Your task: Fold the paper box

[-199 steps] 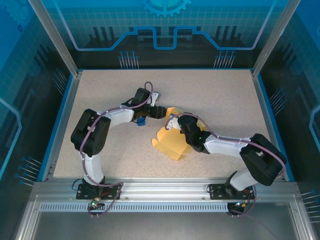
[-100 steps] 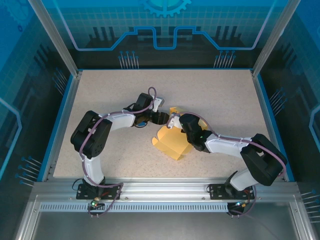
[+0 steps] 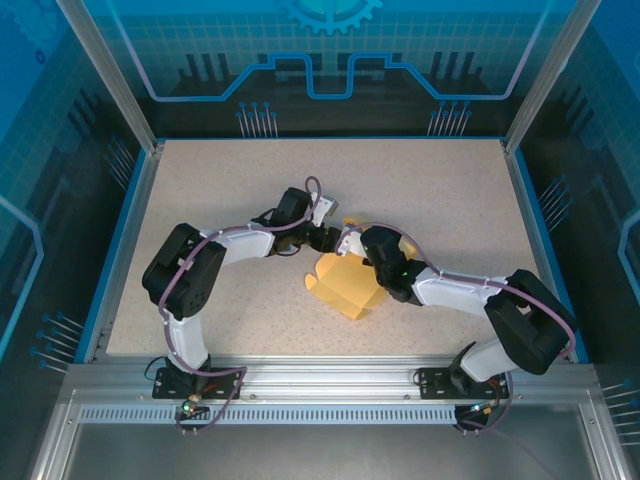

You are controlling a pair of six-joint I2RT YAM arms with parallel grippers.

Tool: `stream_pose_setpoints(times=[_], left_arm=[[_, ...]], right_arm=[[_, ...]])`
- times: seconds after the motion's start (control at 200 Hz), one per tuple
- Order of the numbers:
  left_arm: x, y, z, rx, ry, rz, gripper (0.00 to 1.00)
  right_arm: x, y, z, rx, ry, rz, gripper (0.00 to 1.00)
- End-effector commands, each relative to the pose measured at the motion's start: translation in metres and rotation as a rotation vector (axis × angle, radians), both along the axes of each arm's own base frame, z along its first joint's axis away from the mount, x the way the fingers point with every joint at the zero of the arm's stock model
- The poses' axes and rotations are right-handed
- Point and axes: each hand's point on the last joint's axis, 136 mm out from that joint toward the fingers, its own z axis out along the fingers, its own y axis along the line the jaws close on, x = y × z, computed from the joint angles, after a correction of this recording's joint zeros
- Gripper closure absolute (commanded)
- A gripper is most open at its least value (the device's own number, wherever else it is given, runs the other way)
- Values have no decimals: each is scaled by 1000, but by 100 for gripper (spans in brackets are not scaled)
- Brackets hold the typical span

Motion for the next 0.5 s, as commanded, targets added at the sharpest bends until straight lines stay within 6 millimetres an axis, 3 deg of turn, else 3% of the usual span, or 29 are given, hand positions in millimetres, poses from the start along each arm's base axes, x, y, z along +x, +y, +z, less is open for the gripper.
stream_pose_setpoints(times=[0.0, 0.495], left_arm=[[-3, -10, 8, -37, -45, -54, 35], [8, -19, -4, -44, -112, -93, 32]], right_arm=[[-2, -6, -1, 32, 10, -14, 97], [-5, -3, -3, 75, 30, 8, 97]])
